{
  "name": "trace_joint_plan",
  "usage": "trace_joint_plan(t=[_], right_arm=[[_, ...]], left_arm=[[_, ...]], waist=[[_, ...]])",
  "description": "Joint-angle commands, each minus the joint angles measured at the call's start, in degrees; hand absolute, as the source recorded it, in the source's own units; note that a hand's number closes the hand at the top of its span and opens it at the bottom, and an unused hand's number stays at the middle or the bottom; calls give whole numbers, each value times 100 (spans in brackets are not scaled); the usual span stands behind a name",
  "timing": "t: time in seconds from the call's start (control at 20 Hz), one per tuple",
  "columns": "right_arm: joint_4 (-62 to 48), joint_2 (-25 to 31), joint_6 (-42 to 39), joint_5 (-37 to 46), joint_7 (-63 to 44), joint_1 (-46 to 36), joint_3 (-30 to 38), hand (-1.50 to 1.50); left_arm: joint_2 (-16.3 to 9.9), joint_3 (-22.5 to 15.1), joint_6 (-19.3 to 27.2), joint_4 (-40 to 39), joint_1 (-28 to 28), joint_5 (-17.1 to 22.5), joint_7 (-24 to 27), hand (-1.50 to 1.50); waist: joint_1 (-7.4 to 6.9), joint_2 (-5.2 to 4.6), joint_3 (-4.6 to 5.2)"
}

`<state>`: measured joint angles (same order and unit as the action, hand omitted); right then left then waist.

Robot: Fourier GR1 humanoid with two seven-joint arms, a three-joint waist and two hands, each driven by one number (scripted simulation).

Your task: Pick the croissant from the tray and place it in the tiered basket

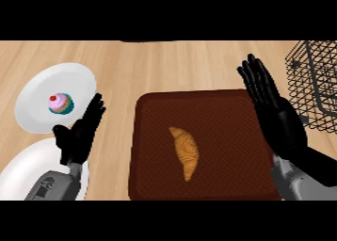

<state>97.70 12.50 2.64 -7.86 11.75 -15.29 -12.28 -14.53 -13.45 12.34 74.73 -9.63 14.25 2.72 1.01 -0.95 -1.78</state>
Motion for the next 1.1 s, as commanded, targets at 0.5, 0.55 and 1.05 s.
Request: trace_joint_plan(t=[0.5, 0.55, 1.05], right_arm=[[-1752, -1174, 176, -409, 1518, 1590, -458, -150], [-1830, -816, 560, -2, 1268, 1707, -418, -150], [-1417, 923, 573, 2378, -2404, 588, -1496, -150]], left_arm=[[-1337, 687, -529, -199, 1052, 201, -462, 0], [-1434, 684, -554, -71, 853, 238, -747, 0], [-1428, 734, -708, -182, 981, 257, -507, 0]], waist=[[-207, 103, 180], [-172, 116, 185], [-213, 119, 219]])
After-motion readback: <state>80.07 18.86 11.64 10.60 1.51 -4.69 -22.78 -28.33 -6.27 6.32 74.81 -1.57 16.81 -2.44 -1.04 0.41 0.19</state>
